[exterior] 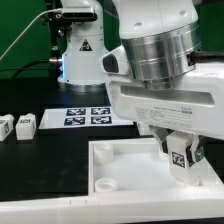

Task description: Assemble one leg

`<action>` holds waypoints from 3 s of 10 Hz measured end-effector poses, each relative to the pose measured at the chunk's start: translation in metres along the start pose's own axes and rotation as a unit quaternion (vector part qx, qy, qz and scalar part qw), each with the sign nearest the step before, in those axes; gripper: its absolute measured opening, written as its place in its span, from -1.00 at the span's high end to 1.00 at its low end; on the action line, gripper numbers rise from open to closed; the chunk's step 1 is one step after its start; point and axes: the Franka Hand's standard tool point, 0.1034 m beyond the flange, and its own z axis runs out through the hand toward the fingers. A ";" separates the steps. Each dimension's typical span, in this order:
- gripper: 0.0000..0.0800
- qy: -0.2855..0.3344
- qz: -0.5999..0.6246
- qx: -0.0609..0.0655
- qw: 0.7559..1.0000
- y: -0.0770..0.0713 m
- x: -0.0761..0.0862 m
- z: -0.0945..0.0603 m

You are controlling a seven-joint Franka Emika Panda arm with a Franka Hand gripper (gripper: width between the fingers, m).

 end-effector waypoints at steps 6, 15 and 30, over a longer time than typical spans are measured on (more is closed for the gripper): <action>0.02 -0.004 0.236 0.047 0.971 0.001 -0.011 0.004; -0.62 0.032 -0.343 -0.008 0.939 -0.006 -0.021 0.001; 0.25 -0.008 0.237 0.037 0.971 -0.002 -0.017 0.006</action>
Offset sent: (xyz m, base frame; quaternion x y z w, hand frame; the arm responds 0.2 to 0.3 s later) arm -0.0039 -0.0047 -0.0036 0.0246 0.0287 0.2807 0.9590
